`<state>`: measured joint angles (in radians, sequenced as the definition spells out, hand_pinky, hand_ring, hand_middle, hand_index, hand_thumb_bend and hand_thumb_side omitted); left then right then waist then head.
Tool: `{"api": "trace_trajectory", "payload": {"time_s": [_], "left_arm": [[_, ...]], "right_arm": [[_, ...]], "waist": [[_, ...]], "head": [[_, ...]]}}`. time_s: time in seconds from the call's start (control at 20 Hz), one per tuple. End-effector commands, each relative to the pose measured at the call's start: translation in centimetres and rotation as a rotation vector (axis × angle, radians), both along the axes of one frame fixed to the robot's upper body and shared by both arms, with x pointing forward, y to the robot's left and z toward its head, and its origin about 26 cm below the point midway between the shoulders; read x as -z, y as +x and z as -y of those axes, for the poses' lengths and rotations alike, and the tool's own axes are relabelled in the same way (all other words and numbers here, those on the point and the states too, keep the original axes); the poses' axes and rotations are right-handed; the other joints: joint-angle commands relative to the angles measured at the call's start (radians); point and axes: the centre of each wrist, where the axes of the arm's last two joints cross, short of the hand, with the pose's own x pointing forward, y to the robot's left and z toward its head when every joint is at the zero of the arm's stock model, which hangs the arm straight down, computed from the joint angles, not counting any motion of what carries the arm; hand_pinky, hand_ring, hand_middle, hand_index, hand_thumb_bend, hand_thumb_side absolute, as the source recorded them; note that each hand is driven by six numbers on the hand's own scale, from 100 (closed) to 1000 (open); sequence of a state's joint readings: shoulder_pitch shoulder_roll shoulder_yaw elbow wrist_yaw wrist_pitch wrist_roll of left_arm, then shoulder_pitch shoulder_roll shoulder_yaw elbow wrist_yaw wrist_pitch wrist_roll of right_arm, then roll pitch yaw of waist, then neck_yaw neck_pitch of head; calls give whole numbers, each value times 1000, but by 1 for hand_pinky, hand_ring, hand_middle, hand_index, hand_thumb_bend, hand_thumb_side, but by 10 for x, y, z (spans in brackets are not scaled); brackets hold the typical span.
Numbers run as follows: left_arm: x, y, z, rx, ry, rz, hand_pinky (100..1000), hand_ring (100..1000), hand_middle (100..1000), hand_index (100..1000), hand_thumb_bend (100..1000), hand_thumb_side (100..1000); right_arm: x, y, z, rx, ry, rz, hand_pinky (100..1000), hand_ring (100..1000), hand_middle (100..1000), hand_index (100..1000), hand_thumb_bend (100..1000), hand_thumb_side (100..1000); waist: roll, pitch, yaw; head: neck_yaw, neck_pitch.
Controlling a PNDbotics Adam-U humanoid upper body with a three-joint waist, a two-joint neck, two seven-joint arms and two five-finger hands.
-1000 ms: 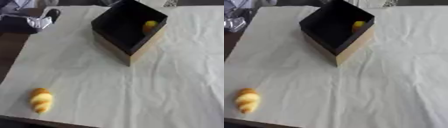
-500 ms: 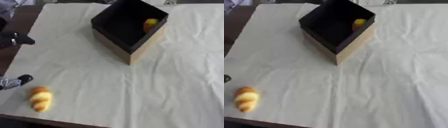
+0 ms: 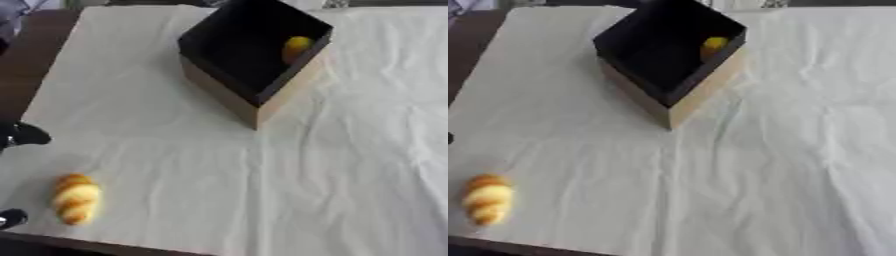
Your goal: Pick up objects on the table and place them in the box.
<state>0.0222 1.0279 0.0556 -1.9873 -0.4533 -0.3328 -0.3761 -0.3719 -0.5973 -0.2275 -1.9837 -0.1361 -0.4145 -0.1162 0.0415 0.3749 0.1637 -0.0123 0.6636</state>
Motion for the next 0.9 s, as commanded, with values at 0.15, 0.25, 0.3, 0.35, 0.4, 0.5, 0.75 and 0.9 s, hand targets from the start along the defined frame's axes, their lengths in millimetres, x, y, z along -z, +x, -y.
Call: {"api": "trace_trajectory", "payload": {"time_s": [0.15, 0.25, 0.3, 0.35, 0.4, 0.5, 0.75, 0.9], "left_arm": [[0, -2, 1, -36, 80, -61, 899, 887, 839, 925, 627, 100], [4, -3, 3, -38, 88, -106, 899, 888, 842, 923, 627, 100], [6, -2, 4, -38, 92, -132, 899, 890, 844, 922, 626, 100], [9, -2, 4, -41, 95, -160, 899, 889, 844, 922, 626, 100], [11, -1, 3, -47, 97, -184, 898, 888, 842, 919, 628, 100], [16, 1, 0, -61, 101, -227, 895, 885, 839, 915, 631, 100], [24, 7, -3, -109, 161, -272, 886, 881, 836, 914, 649, 100], [26, 10, 0, -115, 188, -257, 865, 863, 820, 902, 634, 100]], "right_arm": [[-9, -5, 1, 11, -29, 26, 914, 907, 725, 804, 100, 259], [-8, -4, 1, 9, -27, 21, 915, 907, 725, 804, 100, 262], [-8, -4, 0, 8, -26, 19, 915, 907, 725, 803, 100, 265], [-8, -4, 0, 6, -26, 17, 915, 907, 724, 803, 100, 266], [-7, -4, 0, 5, -26, 15, 915, 908, 724, 803, 100, 268], [-6, -4, -1, 3, -23, 11, 916, 908, 724, 803, 100, 271], [-4, -3, -2, -4, -20, -2, 917, 909, 722, 802, 100, 282], [-3, -3, -3, -8, -18, -9, 918, 909, 721, 802, 100, 285]], "waist": [[-1, -19, -2], [-2, -18, -5], [-2, -17, -7], [-2, -17, -8], [-1, -17, -9], [-1, -17, -11], [-2, -16, -19], [-2, -16, -23]], "head": [[1, -8], [-1, -9], [-1, -9], [0, -9], [1, -10], [0, -11], [4, -11], [8, -12]]}}
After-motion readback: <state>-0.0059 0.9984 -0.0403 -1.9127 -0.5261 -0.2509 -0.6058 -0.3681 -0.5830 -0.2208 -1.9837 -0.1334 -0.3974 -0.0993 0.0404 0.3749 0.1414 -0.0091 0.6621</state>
